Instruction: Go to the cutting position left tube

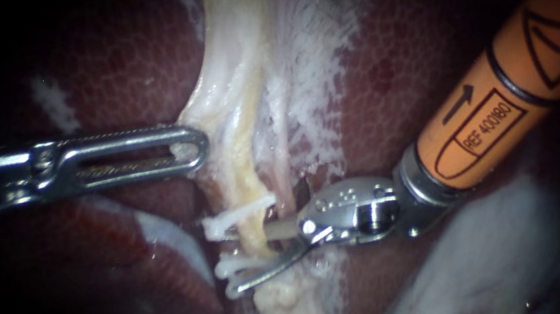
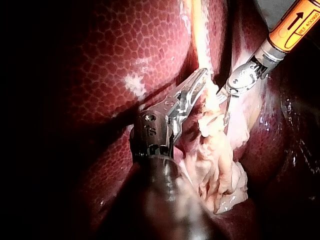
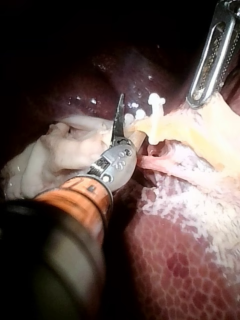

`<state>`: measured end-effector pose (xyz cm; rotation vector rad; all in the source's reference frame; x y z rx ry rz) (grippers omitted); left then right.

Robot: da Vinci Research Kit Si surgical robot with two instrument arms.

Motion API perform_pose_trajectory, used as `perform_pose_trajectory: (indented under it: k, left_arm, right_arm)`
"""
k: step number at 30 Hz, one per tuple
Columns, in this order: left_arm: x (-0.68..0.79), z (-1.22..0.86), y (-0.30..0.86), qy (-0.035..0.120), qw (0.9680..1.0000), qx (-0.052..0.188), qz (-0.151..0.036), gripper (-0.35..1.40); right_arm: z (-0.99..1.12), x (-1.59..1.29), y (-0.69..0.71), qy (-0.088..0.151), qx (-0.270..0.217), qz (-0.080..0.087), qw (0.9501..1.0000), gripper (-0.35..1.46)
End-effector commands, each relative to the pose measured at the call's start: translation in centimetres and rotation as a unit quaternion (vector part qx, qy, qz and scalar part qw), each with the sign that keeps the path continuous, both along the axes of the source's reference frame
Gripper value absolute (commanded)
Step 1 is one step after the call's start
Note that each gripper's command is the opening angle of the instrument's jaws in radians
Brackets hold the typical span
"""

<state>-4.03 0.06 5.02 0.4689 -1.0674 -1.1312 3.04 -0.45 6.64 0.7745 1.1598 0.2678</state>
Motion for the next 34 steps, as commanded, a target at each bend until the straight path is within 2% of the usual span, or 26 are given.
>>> perform_pose_trajectory:
  k: [1,7,11,34]
  left_arm:
    - [0.0,0.0,0.0,0.0,1.0,0.0,0.0,-0.35]
    - [0.0,0.0,0.0,0.0,1.0,0.0,0.0,-0.35]
    - [-0.01,0.0,0.0,0.001,1.0,0.0,0.0,-0.35]
    - [-0.02,0.01,-0.01,0.0,1.0,0.0,0.0,-0.35]
  right_arm:
    - [0.0,0.0,0.0,0.0,0.0,0.0,1.0,0.5]
    - [0.0,0.0,0.0,0.002,0.0,-0.002,1.0,0.36]
    - [0.01,0.01,0.01,0.001,0.003,-0.002,1.0,0.18]
    - [0.03,0.0,0.02,0.002,0.003,-0.003,1.0,0.25]
